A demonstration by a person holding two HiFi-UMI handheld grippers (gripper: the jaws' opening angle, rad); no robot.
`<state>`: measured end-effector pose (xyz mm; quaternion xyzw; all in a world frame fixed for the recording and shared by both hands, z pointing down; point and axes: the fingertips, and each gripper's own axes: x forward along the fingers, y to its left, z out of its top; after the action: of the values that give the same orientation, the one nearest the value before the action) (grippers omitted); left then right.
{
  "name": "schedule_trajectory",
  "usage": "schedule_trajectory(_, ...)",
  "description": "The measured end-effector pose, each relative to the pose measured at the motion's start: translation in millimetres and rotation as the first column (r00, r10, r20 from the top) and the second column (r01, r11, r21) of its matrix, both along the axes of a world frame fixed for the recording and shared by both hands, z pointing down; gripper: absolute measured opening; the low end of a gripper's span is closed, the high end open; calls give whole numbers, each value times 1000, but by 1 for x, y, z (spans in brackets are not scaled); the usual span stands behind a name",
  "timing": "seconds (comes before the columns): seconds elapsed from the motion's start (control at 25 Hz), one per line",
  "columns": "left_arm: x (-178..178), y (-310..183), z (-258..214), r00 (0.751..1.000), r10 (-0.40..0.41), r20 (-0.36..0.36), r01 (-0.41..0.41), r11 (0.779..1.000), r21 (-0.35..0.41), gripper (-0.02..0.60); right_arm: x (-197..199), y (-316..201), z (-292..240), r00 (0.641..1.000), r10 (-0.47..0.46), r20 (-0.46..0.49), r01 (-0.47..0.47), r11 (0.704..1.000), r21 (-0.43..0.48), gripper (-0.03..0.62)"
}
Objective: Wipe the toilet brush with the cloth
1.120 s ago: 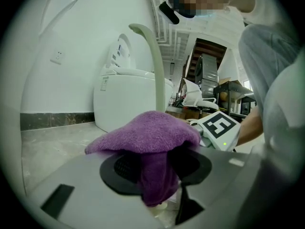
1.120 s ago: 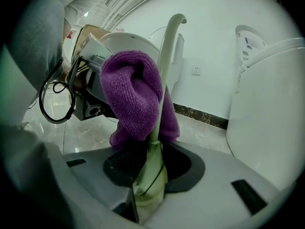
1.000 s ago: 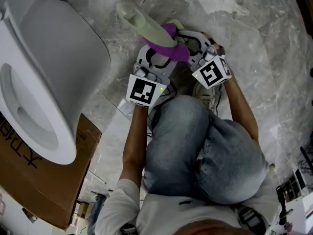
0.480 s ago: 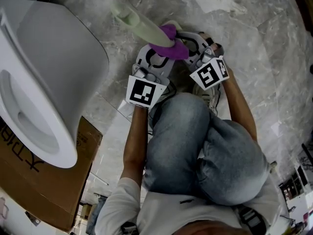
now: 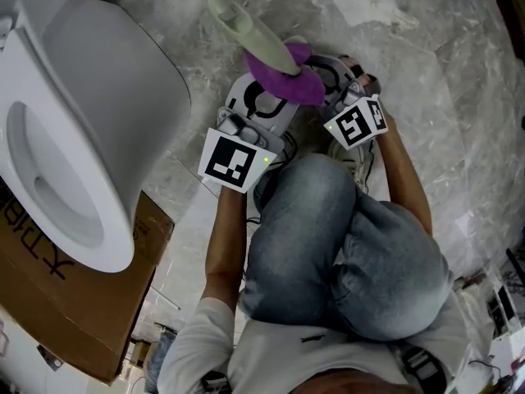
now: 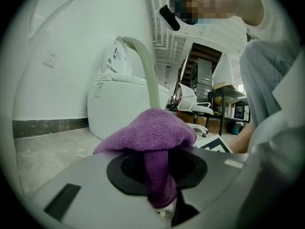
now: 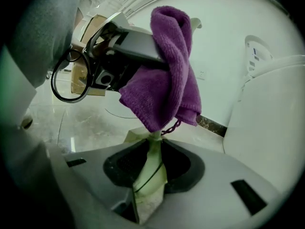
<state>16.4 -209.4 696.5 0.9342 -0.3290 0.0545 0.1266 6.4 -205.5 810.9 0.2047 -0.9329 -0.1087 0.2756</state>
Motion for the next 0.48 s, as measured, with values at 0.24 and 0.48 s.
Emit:
schedule_trajectory(0.24, -4, -4, -31, 999, -4, -43, 3, 1000, -18, 107, 0, 0, 1, 1000, -8, -8, 8, 1000, 4, 92)
schedule_trajectory(0.48, -10, -11, -70, 996, -17, -86, 16, 1000, -9, 115, 1, 0, 1, 1000, -7, -11, 7, 1000, 7, 92)
